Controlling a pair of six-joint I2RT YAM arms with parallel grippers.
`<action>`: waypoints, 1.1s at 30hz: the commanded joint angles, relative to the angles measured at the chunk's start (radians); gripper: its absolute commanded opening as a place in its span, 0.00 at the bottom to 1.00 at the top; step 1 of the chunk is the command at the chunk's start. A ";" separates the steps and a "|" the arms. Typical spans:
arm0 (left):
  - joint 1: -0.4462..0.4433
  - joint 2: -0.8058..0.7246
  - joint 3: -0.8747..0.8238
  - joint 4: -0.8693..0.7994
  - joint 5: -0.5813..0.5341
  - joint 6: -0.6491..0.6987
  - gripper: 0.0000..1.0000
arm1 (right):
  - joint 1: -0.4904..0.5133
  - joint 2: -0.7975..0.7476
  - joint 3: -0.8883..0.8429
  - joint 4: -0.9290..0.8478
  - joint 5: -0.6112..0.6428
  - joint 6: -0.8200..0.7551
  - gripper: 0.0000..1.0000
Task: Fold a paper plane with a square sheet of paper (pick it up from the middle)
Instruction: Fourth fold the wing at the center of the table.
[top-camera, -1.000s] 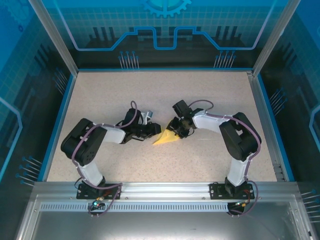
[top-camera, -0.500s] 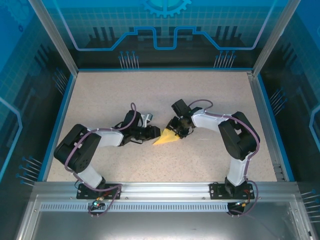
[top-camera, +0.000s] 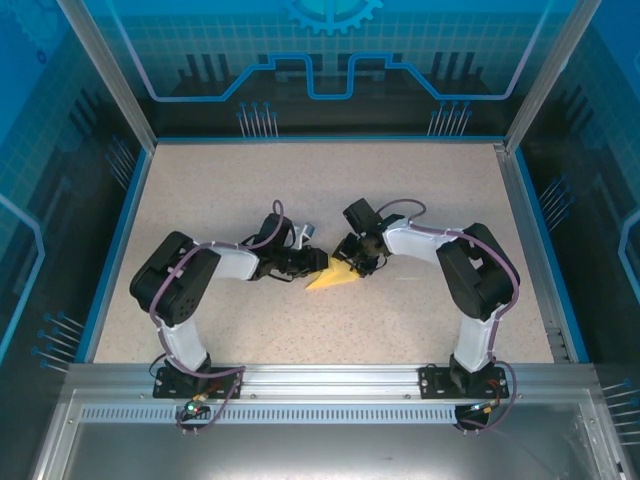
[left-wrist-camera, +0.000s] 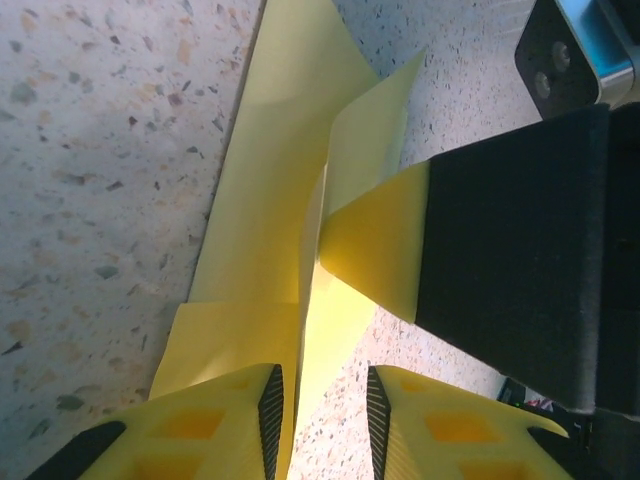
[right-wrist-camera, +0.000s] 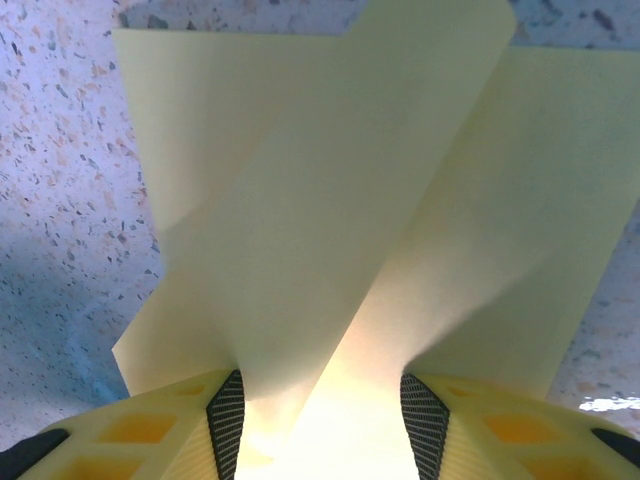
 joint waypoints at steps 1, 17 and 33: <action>0.001 0.027 0.036 -0.022 0.062 0.030 0.32 | 0.004 0.053 -0.029 -0.117 0.049 0.014 0.50; -0.005 0.088 0.069 -0.018 0.101 0.063 0.20 | 0.003 0.054 -0.027 -0.121 0.047 0.015 0.49; 0.008 0.032 0.047 -0.020 0.084 0.082 0.24 | 0.005 0.056 -0.029 -0.132 0.053 0.015 0.49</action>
